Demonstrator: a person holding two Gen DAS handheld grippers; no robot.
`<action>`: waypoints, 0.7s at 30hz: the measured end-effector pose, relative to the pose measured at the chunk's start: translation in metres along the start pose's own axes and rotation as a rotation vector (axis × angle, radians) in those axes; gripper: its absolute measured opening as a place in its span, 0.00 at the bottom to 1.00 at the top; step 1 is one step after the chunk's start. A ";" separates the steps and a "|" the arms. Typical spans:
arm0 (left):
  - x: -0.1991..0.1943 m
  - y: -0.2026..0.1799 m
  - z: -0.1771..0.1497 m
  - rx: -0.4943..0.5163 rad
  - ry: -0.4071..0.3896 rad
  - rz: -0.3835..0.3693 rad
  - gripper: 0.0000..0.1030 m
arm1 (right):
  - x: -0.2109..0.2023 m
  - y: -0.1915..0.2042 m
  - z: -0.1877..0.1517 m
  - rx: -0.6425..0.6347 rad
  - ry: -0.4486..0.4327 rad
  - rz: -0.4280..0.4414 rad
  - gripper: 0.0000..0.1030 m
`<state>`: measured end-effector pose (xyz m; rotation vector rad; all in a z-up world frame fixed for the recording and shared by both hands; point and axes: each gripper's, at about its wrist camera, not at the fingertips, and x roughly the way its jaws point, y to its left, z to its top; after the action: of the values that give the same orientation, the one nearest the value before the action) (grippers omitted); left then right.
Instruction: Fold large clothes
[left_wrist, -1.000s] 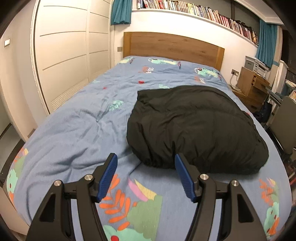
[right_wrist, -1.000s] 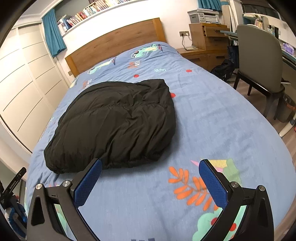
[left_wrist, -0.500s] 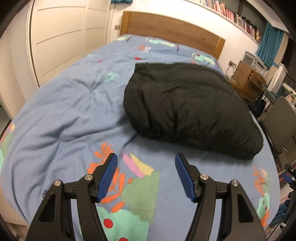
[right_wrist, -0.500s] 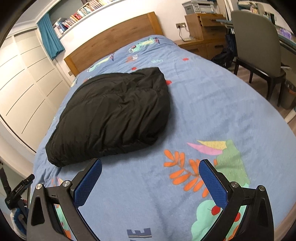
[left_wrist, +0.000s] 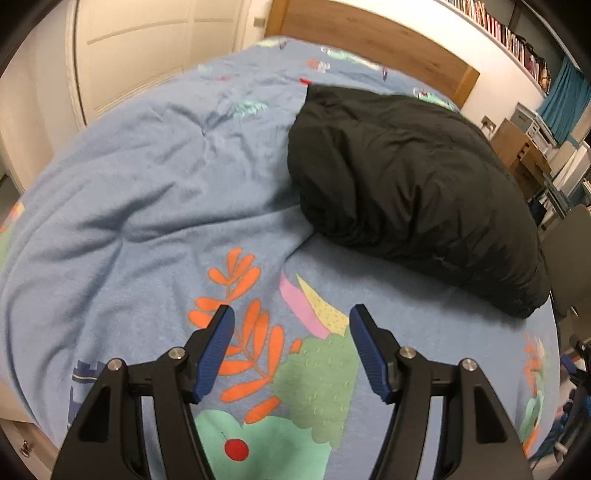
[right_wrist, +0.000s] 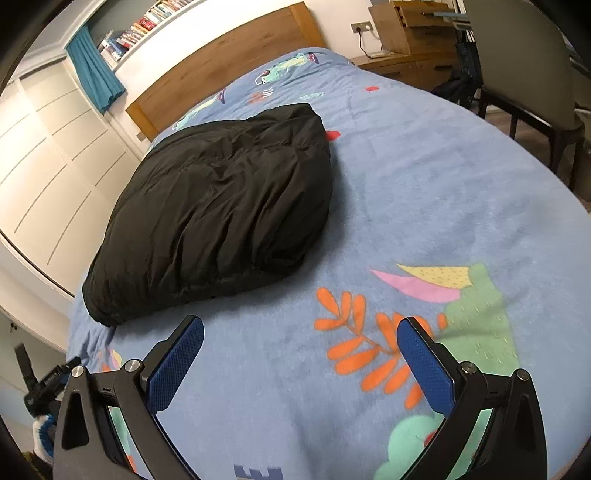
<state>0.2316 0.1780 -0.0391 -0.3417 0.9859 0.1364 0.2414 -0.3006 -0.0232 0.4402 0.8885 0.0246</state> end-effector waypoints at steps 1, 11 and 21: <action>0.004 0.003 0.002 -0.016 0.013 -0.010 0.61 | 0.003 -0.001 0.003 0.008 0.002 0.007 1.00; 0.033 0.026 0.052 -0.143 -0.001 -0.216 0.61 | 0.042 -0.010 0.043 0.067 0.007 0.082 1.00; 0.087 0.036 0.147 -0.232 0.025 -0.436 0.62 | 0.090 -0.015 0.083 0.118 0.054 0.173 1.00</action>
<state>0.3864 0.2590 -0.0451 -0.7634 0.9010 -0.1514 0.3588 -0.3262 -0.0511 0.6284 0.9056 0.1440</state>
